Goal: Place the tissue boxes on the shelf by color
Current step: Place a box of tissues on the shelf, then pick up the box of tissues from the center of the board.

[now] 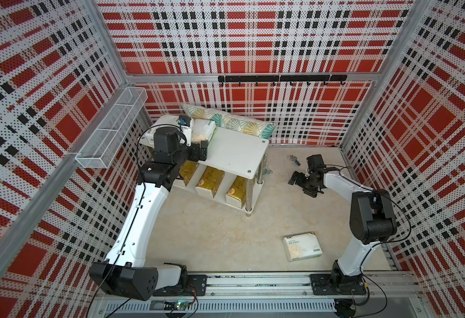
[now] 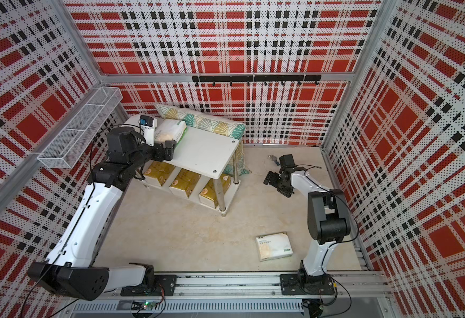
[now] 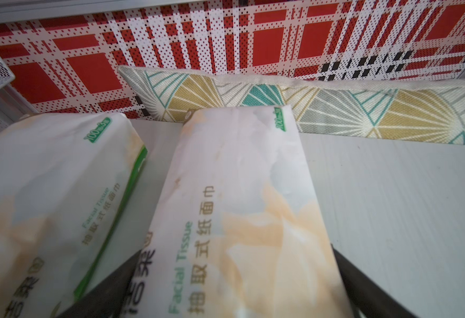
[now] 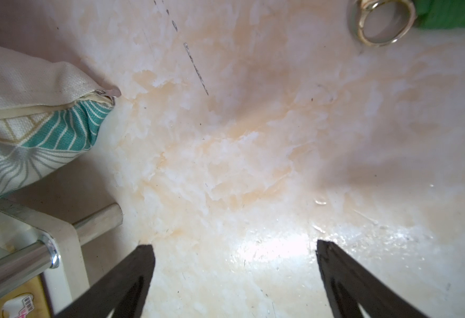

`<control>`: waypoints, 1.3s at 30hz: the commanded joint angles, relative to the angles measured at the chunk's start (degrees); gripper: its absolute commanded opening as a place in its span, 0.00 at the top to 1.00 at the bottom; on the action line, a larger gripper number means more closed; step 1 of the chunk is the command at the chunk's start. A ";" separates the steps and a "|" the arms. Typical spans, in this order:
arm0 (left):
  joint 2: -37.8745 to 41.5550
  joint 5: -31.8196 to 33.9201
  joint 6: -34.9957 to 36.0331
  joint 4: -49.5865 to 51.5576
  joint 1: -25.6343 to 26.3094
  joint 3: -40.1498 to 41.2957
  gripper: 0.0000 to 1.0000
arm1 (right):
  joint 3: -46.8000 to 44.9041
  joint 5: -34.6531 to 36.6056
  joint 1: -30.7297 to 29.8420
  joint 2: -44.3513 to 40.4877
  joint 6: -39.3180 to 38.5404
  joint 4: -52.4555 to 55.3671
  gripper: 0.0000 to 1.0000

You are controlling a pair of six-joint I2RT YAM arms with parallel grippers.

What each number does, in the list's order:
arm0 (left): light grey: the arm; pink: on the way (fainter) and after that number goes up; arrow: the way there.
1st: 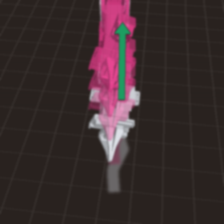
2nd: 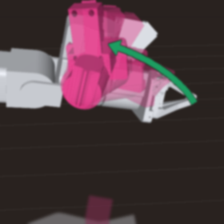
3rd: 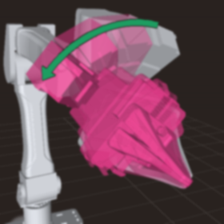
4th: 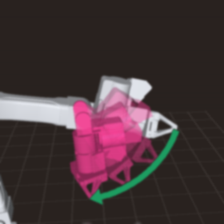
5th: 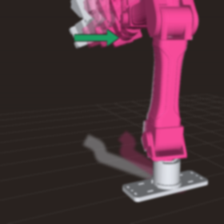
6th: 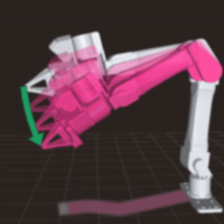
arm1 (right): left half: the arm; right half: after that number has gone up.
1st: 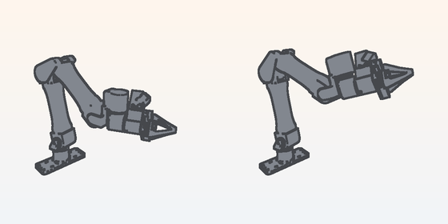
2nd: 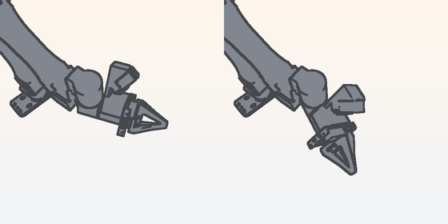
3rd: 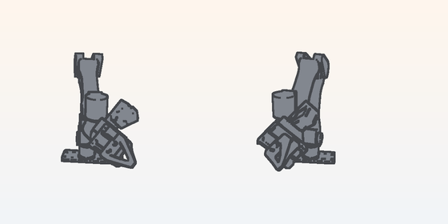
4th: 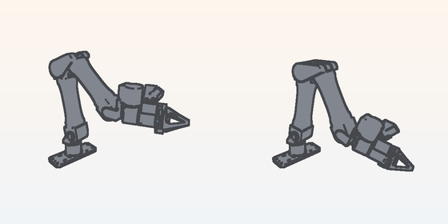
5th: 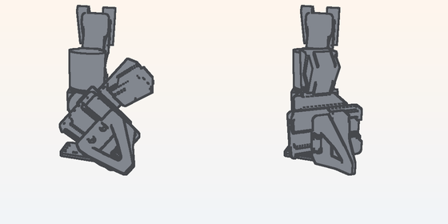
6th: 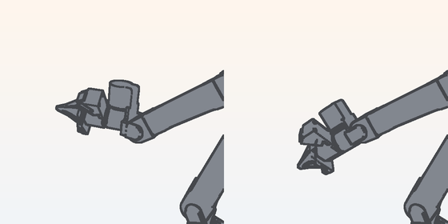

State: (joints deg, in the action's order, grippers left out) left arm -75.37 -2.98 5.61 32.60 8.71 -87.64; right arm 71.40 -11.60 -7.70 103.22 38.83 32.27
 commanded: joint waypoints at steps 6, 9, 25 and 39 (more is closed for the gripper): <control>2.56 0.04 0.76 -2.40 0.69 -1.66 0.01 | 0.50 -0.01 -0.47 0.93 0.37 -0.47 0.00; 3.10 -0.04 0.79 -2.95 0.65 -1.69 0.01 | 0.58 0.06 -0.55 0.93 0.35 -0.47 0.00; 5.16 1.51 -0.82 -6.37 1.03 -4.14 0.01 | 0.67 0.25 -0.56 0.67 0.18 -0.32 0.00; 9.32 7.74 -6.04 -7.73 13.08 -4.91 0.01 | 1.26 0.78 -0.40 0.33 0.01 0.31 0.00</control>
State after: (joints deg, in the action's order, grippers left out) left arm -67.51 1.93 1.87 26.83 18.37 -91.33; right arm 71.42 -11.51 -7.86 103.22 38.83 32.32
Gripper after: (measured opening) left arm 0.991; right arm 0.999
